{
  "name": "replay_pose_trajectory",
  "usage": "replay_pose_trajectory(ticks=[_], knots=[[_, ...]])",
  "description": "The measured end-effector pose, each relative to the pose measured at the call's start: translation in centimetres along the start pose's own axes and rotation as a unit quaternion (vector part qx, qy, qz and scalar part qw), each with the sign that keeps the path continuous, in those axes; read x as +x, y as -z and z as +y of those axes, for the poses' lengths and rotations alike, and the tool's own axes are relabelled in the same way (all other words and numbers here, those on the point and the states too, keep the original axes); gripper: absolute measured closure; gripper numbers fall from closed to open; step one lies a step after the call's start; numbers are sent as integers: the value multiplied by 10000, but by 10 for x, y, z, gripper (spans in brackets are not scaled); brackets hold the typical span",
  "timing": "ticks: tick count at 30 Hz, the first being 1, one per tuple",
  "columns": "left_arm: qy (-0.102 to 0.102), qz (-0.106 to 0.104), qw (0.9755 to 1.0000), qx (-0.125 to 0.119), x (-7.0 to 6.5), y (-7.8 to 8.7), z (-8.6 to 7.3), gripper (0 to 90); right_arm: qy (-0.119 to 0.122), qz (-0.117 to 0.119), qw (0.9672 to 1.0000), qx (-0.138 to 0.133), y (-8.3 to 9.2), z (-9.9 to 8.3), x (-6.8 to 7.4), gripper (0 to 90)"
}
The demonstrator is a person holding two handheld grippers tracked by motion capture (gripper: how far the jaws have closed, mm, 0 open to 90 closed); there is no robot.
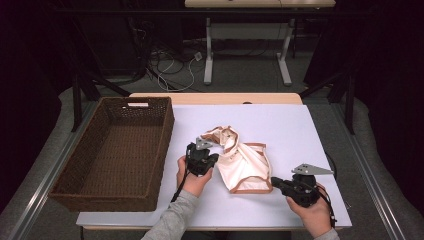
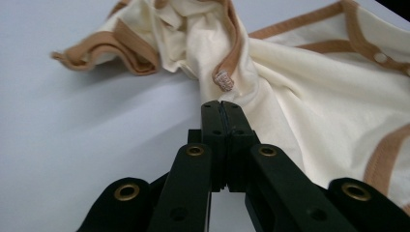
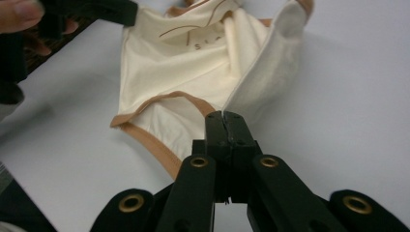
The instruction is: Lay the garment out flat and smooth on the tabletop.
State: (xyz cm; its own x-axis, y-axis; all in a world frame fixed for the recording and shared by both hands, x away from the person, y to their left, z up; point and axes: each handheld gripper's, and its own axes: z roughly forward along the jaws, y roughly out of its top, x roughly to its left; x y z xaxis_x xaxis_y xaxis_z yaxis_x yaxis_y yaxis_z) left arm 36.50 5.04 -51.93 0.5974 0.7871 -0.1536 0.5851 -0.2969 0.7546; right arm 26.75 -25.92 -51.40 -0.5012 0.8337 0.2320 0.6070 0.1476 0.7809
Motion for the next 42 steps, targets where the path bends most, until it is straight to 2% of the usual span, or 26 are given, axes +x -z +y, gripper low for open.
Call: replay_pose_trajectory(ticks=[4, 5, 9, 13, 16, 19, 21, 23, 25, 26, 28, 31, 32, 34, 37, 38, 42], knots=[[69, 168, 9998, -57, 10, 5, 3, 896, -14, 257, 9997, 9, -3, 1, 16, 900], [81, 213, 9997, -80, 12, 6, 4, 896, 54, 323, 9995, 6, -5, 1, 22, 900], [189, 432, 9989, -37, 20, 6, 3, 896, 117, 457, 9987, 181, -11, -2, 36, 900], [239, 451, 9987, 39, 24, 3, -1, 894, 182, 395, 9986, 293, -17, -6, 38, 834], [366, 444, 9983, 35, 22, 2, -4, 879, 138, 320, 9990, 294, -15, -6, 38, 773], [525, 219, 9984, -34, 20, 4, -7, 782, 144, 227, 9996, 105, -12, -3, 34, 738], [477, 186, 9987, -53, 18, 7, -8, 720, 76, 146, 9998, 65, -11, -1, 29, 718], [536, 76, 9985, -92, 14, 11, -10, 667, 75, 30, 10000, 15, -11, 1, 23, 706], [499, 0, 9987, -76, 10, 13, -12, 600, 88, -71, 9999, -43, -13, 4, 17, 681], [382, -52, 9992, -64, 9, 14, -13, 572, 138, -139, 9998, -16, -13, 5, 14, 670], [275, -73, 9996, -72, 6, 16, -15, 541, 142, -294, 9995, -40, -15, 8, 9, 657], [94, -227, 9997, 33, 3, 21, -22, 507, 76, -364, 9993, -103, -18, 13, 1, 640], [106, -243, 9996, 50, 3, 22, -24, 496, 123, -420, 9990, -126, -19, 15, -4, 636], [145, -346, 9993, 64, 2, 25, -28, 479, 13, -410, 9990, -157, -22, 19, -7, 629], [44, -349, 9994, 40, 1, 30, -37, 459, -7, -467, 9987, -196, -26, 25, -13, 628], [86, -380, 9992, 41, 0, 30, -40, 456, 1, -496, 9985, -216, -28, 27, -14, 627], [47, -409, 9991, 83, 1, 36, -52, 447, 13, -617, 9979, -217, -37, 33, -21, 634]])
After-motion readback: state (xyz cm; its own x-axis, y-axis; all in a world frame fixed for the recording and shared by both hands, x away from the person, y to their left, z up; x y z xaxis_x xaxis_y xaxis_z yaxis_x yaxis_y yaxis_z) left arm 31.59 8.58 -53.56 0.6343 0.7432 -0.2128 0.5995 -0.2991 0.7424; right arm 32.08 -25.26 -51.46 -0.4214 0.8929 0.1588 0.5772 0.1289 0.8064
